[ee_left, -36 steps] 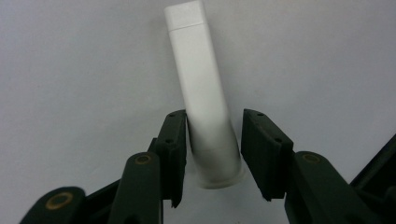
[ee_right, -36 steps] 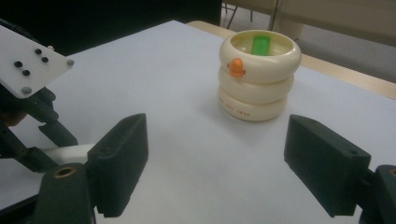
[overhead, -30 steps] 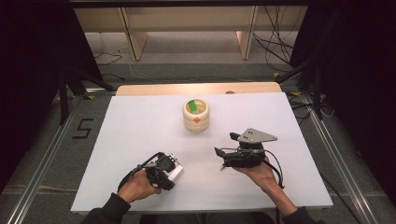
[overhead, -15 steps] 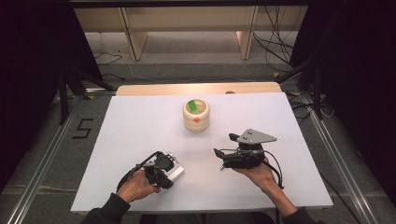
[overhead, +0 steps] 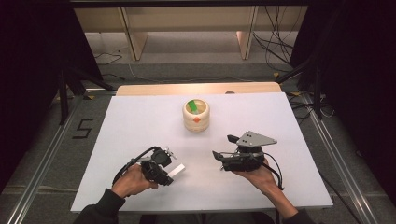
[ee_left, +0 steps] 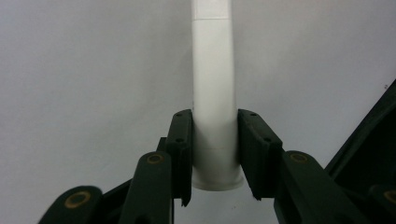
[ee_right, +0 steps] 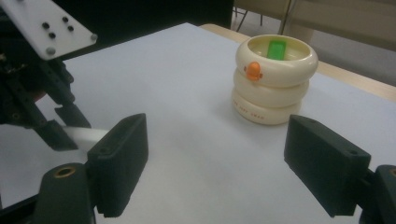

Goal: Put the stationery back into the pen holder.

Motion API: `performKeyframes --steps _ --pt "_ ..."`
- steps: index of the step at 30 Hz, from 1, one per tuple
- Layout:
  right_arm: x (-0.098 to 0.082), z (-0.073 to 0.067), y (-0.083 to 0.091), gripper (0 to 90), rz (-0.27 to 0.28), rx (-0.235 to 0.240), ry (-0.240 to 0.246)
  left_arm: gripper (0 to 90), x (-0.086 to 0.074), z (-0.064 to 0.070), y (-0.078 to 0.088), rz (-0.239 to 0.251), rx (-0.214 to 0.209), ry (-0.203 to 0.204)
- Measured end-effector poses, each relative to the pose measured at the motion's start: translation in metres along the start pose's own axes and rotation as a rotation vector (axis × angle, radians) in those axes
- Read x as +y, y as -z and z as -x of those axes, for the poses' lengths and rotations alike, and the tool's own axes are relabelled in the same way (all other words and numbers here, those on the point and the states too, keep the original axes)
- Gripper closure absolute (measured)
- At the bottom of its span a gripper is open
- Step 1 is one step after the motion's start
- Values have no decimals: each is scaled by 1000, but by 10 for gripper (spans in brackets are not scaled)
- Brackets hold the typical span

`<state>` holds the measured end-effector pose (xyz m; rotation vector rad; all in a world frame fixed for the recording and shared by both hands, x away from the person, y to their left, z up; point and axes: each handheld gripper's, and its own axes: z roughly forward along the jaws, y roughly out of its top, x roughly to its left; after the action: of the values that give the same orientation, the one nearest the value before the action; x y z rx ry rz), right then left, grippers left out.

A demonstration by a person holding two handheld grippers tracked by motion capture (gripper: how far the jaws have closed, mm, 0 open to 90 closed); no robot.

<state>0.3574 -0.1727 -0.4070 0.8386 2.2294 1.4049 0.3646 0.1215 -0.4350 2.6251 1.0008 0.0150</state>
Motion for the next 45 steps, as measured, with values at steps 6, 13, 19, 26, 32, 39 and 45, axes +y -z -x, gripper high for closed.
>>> performKeyframes --steps 6,13,19,26,32,39,45 --pt "0 -3 3 218 3 0 33 668 14 -3 11 6 -8 -25" --pt "-2 -5 5 214 -12 -3 68 668 37 -7 20 22 -25 -49" --pt "-1 -11 5 214 -17 -9 115 667 55 -5 24 24 -43 -76" --pt "-2 -21 2 227 -35 -9 194 667 57 -6 25 22 -67 -79" --pt "-5 -35 -4 228 -56 8 299 667 56 -6 27 31 -70 -81" --pt "-10 -49 -12 235 -75 -29 436 667 56 -2 29 33 -89 -104" --pt "-15 -62 -17 240 -81 -84 566 667 58 3 28 33 -97 -114"
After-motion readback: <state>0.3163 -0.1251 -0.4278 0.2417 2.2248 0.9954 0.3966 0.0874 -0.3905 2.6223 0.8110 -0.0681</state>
